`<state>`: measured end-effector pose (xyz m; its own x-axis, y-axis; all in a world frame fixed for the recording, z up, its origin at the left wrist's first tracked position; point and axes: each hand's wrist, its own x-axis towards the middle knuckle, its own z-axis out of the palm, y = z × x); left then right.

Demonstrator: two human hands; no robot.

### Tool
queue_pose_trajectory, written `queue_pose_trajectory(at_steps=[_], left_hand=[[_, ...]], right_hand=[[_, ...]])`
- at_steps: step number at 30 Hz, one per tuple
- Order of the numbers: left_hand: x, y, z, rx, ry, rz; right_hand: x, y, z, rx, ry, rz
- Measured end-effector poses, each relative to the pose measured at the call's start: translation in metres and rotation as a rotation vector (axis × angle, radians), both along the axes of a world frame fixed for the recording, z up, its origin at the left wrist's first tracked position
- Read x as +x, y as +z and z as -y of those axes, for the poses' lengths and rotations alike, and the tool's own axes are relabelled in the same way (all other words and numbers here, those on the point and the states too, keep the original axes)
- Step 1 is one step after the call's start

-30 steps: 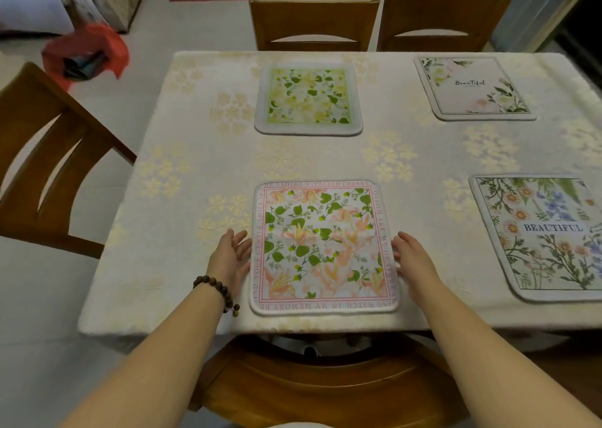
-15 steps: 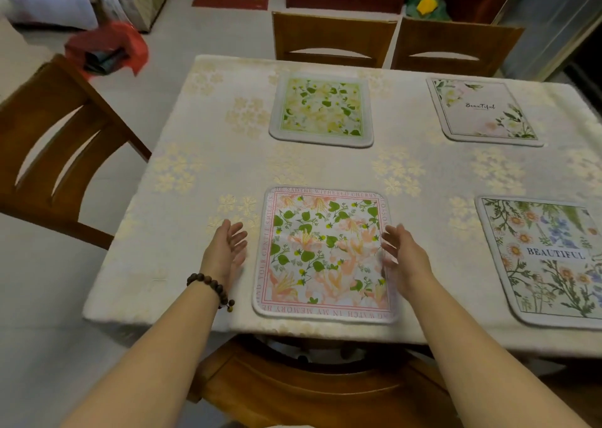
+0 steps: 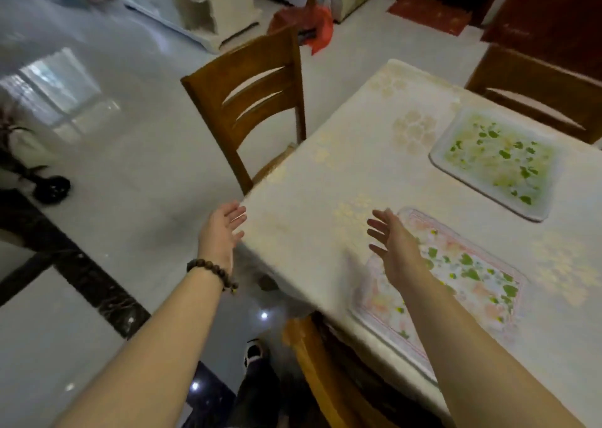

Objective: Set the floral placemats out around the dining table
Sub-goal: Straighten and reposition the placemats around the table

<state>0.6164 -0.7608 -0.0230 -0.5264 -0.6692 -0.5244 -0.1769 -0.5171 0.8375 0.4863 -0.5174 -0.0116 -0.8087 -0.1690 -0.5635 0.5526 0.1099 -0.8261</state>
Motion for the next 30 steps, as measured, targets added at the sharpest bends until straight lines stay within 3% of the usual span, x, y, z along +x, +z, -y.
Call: queue_pose_trajectory(at_steps=[13,27,30], left_hand=[[0.152,-0.013,0.113,0.008,0.372,0.051],[0.215,-0.017,0.232,-0.01,0.403,0.078],[0.206,-0.02,0.251,-0.001,0.378,0.083]], right_hand=[[0.084,-0.01,0.202,0.051,0.482,0.017],[0.123,-0.005,0.367,0.204,0.481,0.202],[0.125,-0.009,0.383,0.167,0.438,0.117]])
